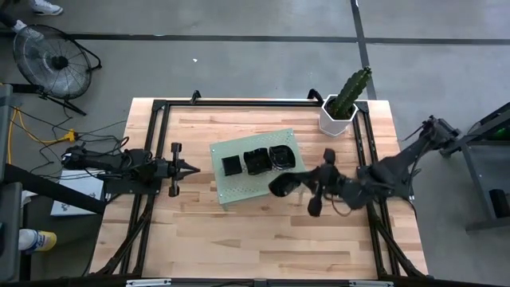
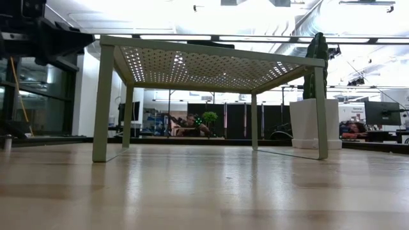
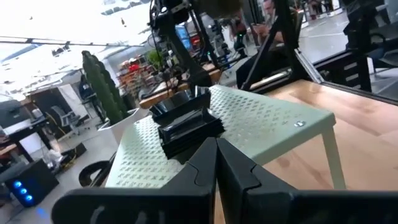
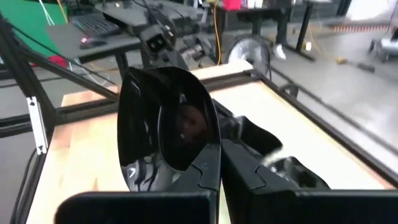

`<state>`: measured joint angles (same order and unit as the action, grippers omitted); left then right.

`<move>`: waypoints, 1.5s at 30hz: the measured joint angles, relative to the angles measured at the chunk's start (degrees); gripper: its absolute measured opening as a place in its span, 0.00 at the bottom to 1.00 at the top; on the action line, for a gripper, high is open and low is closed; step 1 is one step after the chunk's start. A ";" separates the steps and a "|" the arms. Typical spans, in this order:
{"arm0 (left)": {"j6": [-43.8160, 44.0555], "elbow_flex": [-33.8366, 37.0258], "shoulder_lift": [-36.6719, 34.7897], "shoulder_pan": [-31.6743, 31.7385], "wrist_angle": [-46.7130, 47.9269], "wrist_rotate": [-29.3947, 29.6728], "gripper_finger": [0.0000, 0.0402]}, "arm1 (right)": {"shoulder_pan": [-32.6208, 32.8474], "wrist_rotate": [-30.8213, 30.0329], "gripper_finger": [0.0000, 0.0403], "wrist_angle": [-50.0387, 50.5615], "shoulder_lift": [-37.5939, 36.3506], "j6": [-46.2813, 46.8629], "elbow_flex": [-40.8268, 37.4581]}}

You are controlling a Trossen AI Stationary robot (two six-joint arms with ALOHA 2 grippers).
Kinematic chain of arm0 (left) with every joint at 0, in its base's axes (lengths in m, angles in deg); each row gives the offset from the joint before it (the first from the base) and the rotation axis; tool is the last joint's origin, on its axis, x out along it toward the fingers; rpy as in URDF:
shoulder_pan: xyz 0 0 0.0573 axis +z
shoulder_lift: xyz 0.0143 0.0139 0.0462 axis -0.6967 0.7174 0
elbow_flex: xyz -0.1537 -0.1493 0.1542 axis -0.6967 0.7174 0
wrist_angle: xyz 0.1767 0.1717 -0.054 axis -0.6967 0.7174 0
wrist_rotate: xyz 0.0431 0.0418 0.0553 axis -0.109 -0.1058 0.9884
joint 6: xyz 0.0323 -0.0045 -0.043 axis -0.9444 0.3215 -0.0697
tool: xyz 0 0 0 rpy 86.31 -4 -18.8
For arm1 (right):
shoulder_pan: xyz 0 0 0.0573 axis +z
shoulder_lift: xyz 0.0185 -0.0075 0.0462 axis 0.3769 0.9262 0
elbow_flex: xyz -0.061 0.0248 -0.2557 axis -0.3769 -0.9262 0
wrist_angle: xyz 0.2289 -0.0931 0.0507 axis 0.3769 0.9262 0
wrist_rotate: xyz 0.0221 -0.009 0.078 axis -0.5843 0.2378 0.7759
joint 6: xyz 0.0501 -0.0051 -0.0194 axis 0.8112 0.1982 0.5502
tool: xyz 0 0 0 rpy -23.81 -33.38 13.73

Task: Pick & Place Mini shaped plates
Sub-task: Stack the black leaf shaped bowl on top of the black leaf shaped bowl on the shelf

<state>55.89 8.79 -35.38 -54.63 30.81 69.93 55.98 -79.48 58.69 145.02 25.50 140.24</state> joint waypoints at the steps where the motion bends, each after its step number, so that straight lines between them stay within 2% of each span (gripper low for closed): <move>1: 0.00 0.02 0.00 -0.01 -0.02 0.01 0.00 | -1.06 1.19 0.00 1.65 -0.87 1.06 0.00; 7: 0.01 0.08 0.00 -0.03 -0.06 -0.36 0.00 | -9.72 12.02 0.00 10.54 -5.68 5.12 0.00; 12: -0.01 0.11 0.00 -0.03 1.08 1.20 0.00 | -18.98 21.82 0.00 13.59 -8.16 5.24 0.00; 19: -0.99 0.13 0.02 -0.03 1.67 2.96 0.00 | -31.26 36.31 0.00 15.73 -6.98 5.36 0.00; 23: 5.09 0.13 0.02 -0.03 1.50 5.64 0.00 | -35.27 42.38 0.00 16.62 -5.44 6.42 0.00; 29: 10.53 0.13 0.02 -0.03 1.25 6.83 0.00 | -38.49 44.89 0.00 18.38 -4.14 7.88 0.00; 35: 8.16 0.13 0.02 -0.03 1.21 6.20 0.00 | -41.08 47.34 0.00 20.83 -2.83 9.99 0.00; 45: 7.92 0.13 0.02 -0.03 1.23 6.57 0.00 | -41.75 49.52 0.00 20.95 1.23 11.20 0.00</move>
<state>63.81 8.92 -35.35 -54.66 32.04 76.49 14.22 -29.96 79.65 146.25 36.70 140.24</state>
